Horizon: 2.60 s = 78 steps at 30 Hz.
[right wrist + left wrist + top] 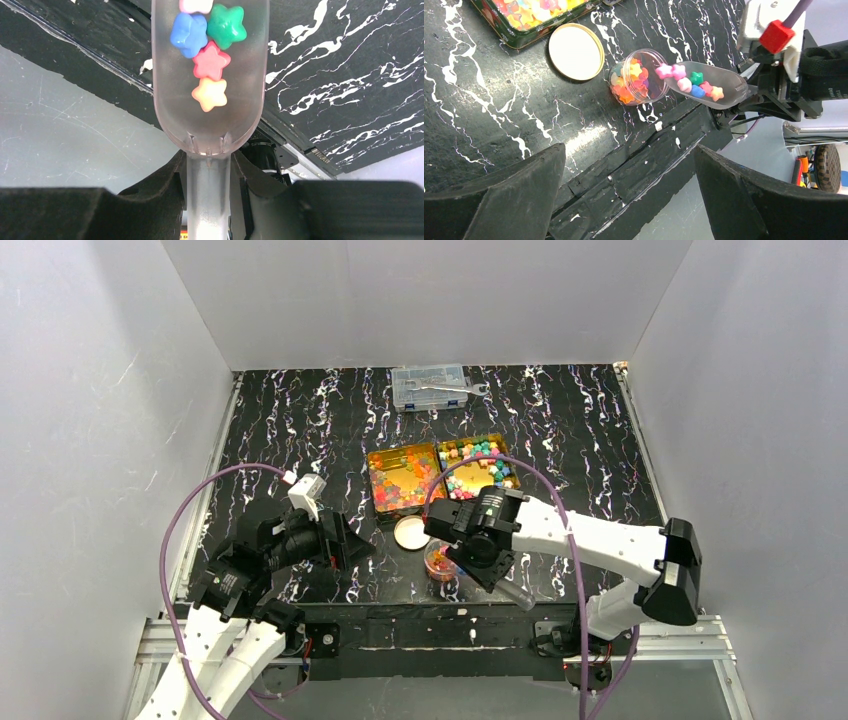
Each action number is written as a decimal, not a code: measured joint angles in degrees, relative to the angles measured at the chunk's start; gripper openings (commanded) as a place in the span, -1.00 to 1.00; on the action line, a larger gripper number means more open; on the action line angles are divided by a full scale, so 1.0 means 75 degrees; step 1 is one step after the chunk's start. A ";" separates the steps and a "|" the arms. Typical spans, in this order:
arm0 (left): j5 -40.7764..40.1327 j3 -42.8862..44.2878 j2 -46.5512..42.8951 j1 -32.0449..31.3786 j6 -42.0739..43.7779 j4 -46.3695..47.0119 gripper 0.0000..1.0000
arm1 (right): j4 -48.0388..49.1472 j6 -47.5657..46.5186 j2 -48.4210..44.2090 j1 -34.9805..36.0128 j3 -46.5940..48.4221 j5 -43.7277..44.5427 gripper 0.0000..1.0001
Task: Pack the candies
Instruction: Place the fake candies in the packing bottle, then adjust the spatula.
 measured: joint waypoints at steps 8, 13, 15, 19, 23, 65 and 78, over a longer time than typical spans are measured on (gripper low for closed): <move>0.0032 0.0000 -0.0064 -0.0012 0.0000 0.0006 0.99 | -0.0280 -0.0006 0.0635 -0.0006 0.0335 -0.0058 -0.97; 0.0090 0.0000 -0.0117 -0.0012 0.0003 0.0058 0.99 | -0.0329 -0.0029 0.0769 -0.0137 0.0396 -0.0187 -0.97; 0.0125 0.0000 -0.0117 -0.0012 0.0003 0.0058 0.99 | -0.0376 -0.0035 0.0769 -0.0224 0.0402 -0.0254 -0.97; 0.0210 0.0000 -0.0122 -0.0038 0.0003 0.0058 0.99 | -0.0411 -0.0067 0.0769 -0.0399 0.0399 -0.0408 -0.97; 0.0239 -0.0003 -0.0172 -0.0093 0.0003 0.0061 0.99 | -0.0417 -0.0087 0.0772 -0.0565 0.0402 -0.0612 -0.97; 0.0982 0.0076 0.1131 -0.0498 -0.0525 0.0108 0.99 | 0.2853 -0.1979 -0.1673 0.0892 -0.1585 0.0122 -0.97; 0.1207 0.0076 0.1186 -0.0498 -0.1090 0.0029 0.99 | 0.4057 -0.2806 -0.1865 0.1705 -0.1652 0.0545 -0.97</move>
